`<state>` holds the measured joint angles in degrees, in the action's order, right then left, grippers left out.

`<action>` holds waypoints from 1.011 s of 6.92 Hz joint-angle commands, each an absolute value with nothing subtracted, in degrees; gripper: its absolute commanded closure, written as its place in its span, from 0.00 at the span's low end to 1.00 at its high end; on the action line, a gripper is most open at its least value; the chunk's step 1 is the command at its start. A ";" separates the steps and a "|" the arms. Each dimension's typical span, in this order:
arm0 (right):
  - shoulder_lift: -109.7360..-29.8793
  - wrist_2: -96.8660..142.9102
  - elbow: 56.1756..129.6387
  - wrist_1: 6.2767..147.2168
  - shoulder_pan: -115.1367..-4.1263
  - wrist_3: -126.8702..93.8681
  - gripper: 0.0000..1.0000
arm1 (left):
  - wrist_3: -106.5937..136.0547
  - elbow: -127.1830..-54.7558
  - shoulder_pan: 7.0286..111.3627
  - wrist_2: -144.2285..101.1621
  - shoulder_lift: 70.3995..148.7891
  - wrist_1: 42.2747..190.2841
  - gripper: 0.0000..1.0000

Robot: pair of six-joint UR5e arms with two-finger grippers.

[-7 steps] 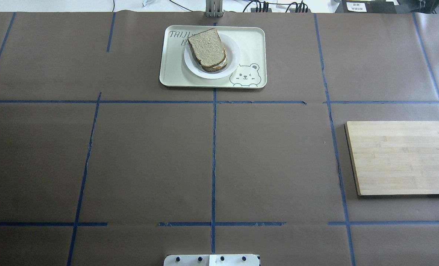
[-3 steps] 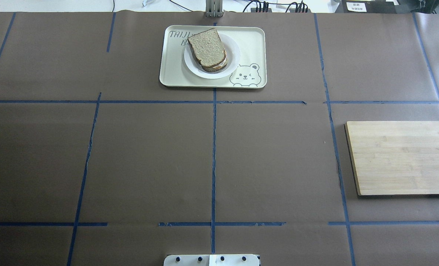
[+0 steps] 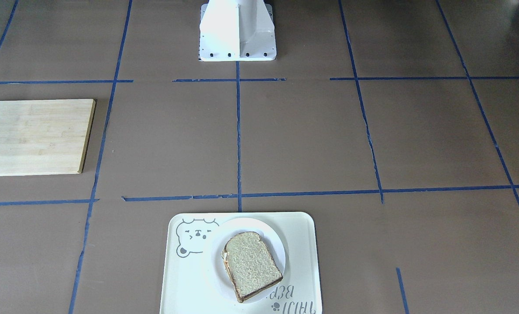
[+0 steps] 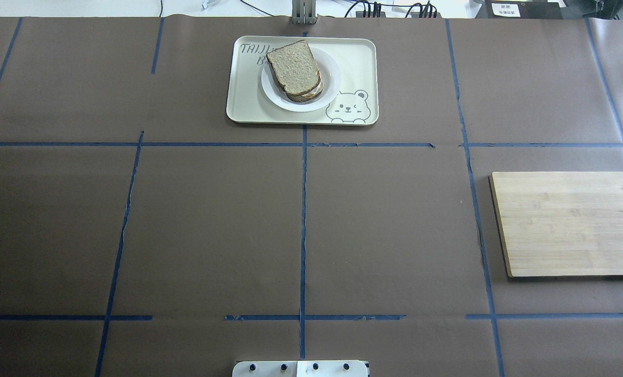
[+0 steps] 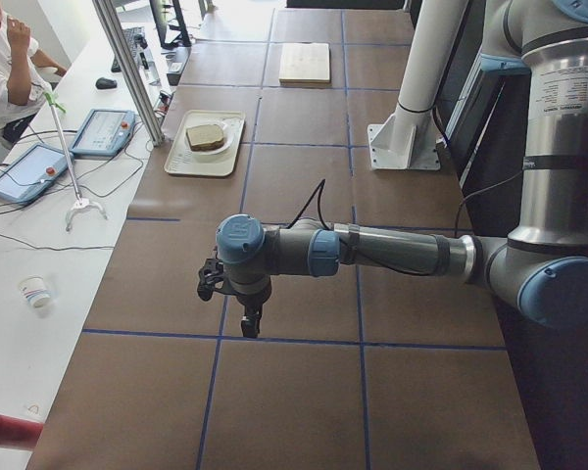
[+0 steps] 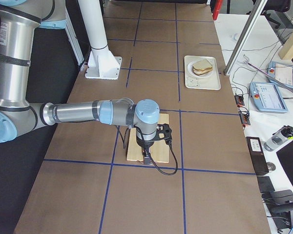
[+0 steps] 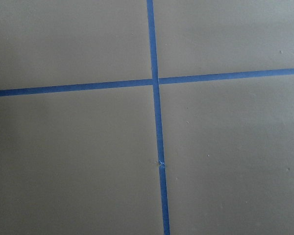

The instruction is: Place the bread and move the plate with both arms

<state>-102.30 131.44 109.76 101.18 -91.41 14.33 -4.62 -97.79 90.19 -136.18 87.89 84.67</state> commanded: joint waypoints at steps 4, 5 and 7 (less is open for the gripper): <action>-102.22 131.66 109.51 101.25 -89.83 11.87 0.00 | -5.01 -98.00 90.18 -136.58 87.98 84.81 0.00; -102.22 131.66 109.51 101.25 -89.82 11.87 0.00 | -4.92 -97.30 90.09 -136.58 88.07 84.81 0.00; -102.13 131.75 109.51 101.25 -89.74 11.95 0.00 | -4.57 -97.48 90.18 -136.14 87.89 84.81 0.00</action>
<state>-102.19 131.71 109.51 101.25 -89.79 11.90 -4.65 -97.70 90.16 -136.32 87.94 84.82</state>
